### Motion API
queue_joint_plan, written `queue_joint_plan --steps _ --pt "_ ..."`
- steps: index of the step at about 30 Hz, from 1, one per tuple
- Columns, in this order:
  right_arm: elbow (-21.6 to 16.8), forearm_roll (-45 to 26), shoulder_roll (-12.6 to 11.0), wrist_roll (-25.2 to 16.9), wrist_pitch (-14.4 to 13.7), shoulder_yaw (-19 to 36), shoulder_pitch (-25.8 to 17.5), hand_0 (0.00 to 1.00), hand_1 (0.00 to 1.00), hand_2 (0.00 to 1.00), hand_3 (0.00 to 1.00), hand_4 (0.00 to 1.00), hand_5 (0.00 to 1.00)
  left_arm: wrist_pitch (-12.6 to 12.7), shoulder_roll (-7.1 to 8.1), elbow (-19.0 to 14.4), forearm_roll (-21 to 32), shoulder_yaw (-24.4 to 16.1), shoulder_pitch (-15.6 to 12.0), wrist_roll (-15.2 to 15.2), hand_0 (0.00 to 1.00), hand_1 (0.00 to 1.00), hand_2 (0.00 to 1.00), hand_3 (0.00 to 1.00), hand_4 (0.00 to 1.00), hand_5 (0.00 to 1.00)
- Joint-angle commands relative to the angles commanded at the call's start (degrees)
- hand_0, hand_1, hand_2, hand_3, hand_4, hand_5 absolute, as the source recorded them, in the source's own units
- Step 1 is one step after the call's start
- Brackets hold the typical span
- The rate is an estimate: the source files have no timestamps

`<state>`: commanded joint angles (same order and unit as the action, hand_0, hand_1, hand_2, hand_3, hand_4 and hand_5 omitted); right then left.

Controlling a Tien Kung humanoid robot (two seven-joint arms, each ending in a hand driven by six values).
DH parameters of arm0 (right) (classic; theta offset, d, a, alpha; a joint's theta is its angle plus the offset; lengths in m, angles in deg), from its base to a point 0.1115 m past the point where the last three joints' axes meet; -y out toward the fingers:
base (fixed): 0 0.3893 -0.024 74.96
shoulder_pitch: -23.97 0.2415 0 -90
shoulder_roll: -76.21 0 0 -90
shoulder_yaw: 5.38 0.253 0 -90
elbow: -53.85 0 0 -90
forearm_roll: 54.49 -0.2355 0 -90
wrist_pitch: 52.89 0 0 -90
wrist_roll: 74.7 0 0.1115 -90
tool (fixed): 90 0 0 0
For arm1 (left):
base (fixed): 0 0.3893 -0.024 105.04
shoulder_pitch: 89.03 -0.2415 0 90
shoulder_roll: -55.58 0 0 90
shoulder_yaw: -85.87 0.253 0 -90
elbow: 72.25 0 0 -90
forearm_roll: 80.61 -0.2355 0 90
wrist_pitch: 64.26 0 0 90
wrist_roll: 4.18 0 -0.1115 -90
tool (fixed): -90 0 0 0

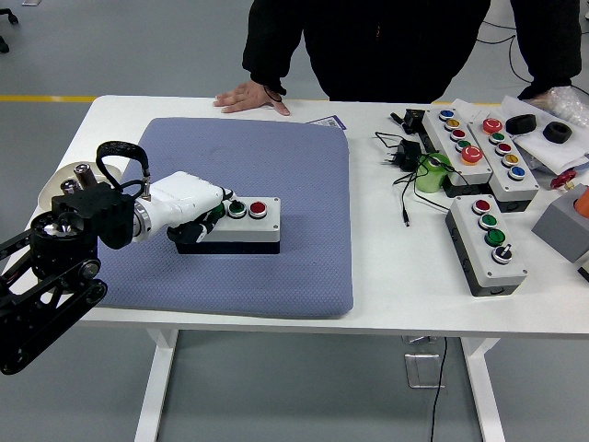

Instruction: Pick up the button,place it on the desk,press the button,press the button

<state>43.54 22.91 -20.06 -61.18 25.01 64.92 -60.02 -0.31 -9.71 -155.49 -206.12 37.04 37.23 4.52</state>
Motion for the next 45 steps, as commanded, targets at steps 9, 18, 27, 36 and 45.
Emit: queue_joint_plan --steps 9,18,27,36,45 --pt "0.0 0.0 0.0 0.1 0.0 -0.1 -0.2 0.747 0.699 0.711 0.581 0.180 0.130 0.3 -0.20 -0.5 -0.1 0.1 0.0 0.6 0.120 0.095 0.146 0.752 0.078 0.002" --pt "0.0 0.3 0.0 0.1 0.0 0.1 -0.5 0.746 0.700 0.711 0.580 0.180 0.130 5.1 -0.96 -2.7 0.4 -1.3 0.2 0.6 0.119 0.093 0.145 0.765 0.073 0.002" --pt "0.0 -0.3 0.0 0.0 0.0 -0.4 -0.3 0.746 0.700 0.712 0.580 0.181 0.130 4.5 -2.26 -0.6 0.9 0.7 1.4 0.4 0.116 0.090 0.142 0.761 0.065 0.002" --pt "0.0 -0.5 -0.1 0.0 0.0 -0.5 0.1 0.747 0.700 0.712 0.581 0.180 0.130 2.9 -2.79 2.4 0.8 2.3 2.5 0.7 0.111 0.083 0.138 0.756 0.066 0.002" --pt "0.0 -0.4 -0.1 0.0 0.0 -0.4 0.1 0.747 0.700 0.712 0.581 0.180 0.130 1.4 -2.80 3.3 0.3 3.7 2.6 0.5 0.109 0.081 0.134 0.755 0.059 0.002"
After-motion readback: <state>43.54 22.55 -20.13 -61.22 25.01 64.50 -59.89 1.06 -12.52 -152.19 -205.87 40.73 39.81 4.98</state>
